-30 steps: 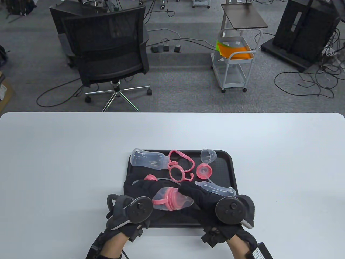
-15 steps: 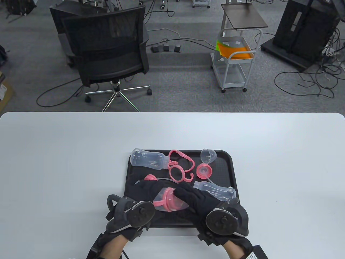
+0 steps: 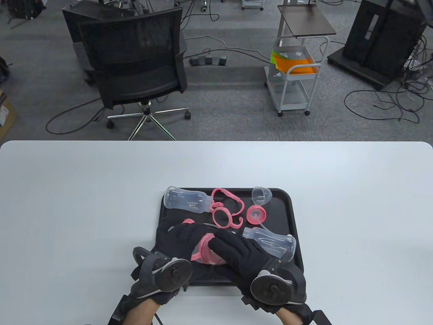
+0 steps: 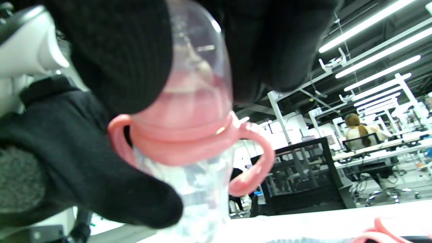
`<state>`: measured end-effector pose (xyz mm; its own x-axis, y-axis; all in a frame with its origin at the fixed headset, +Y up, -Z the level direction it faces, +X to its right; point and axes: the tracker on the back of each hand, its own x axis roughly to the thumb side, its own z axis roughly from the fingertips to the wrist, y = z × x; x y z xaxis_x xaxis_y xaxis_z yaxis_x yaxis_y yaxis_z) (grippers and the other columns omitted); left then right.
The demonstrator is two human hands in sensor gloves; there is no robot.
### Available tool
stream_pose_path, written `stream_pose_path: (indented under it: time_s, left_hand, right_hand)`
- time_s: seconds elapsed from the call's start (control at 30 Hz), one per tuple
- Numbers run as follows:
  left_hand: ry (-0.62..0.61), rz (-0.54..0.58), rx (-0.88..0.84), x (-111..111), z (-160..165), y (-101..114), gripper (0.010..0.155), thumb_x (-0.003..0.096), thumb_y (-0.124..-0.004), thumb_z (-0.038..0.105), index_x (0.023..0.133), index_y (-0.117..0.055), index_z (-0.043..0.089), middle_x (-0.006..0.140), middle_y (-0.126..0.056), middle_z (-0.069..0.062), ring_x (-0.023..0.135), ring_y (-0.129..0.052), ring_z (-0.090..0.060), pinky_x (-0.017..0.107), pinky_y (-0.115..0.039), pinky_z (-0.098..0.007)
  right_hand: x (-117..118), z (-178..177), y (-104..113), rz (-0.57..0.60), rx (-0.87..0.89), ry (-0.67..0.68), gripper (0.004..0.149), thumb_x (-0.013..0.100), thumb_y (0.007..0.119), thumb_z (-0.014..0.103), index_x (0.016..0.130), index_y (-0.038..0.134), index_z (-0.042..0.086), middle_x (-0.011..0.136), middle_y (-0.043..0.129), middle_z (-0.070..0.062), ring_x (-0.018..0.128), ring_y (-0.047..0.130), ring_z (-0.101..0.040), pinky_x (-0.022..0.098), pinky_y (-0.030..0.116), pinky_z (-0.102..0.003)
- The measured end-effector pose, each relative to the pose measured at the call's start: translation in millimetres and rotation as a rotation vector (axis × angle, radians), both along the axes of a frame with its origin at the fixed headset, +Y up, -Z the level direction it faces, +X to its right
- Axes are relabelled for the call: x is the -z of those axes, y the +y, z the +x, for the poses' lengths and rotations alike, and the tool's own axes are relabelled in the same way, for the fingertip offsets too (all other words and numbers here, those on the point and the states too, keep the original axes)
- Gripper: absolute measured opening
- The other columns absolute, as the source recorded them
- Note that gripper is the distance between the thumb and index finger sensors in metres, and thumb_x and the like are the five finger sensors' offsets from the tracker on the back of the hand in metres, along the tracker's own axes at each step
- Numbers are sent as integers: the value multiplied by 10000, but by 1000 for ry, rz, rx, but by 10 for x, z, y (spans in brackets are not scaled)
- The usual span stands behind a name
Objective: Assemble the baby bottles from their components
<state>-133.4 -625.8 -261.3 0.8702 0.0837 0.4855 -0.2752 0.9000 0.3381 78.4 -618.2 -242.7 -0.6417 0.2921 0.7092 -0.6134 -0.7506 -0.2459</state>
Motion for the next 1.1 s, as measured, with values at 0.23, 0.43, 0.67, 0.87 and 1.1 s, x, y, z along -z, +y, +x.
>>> stream_pose_path:
  time_s: [0.23,0.43,0.67,0.87,1.1]
  left_hand:
    - [1,54,-104,-12,-105,43,1027,192,-1127,718,1023,-718,276,965,-893,-30,850,-1016,-268,773,-601,-697]
    - [46,6,-286,59,-409,110,1028,201,-1134,702,1039,-690,305,999,-862,3,890,-979,-272,775,-589,-701]
    - [162,-49,-530,259,-950,80,1024,218,-1140,684,1051,-671,315,1018,-845,0,900,-953,-288,777,-653,-625]
    - [290,-166,-698,587,-1277,-52,1024,224,-1157,646,1058,-658,322,1038,-816,-4,916,-938,-297,804,-654,-558]
    - [397,-263,-758,976,-1461,-234,1023,225,-1159,638,1059,-635,359,1057,-796,27,953,-925,-265,823,-663,-508]
  right_hand:
    - [44,32,105,-53,72,44,813,366,953,357,1048,528,230,1073,632,-72,885,895,-359,610,881,-457]
    - [132,204,207,-56,41,-35,871,370,883,476,1078,442,226,1083,588,-105,924,811,-371,619,819,-496]
    - [362,719,134,-87,-25,-191,861,368,864,510,1078,465,231,1078,606,-107,935,789,-385,623,805,-515]
    - [552,1125,-106,-178,-36,-268,863,364,861,525,1078,475,231,1077,610,-112,935,783,-395,623,799,-523]
    - [642,1379,-377,-241,5,-312,856,370,855,526,1077,477,228,1074,614,-113,935,777,-399,622,793,-527]
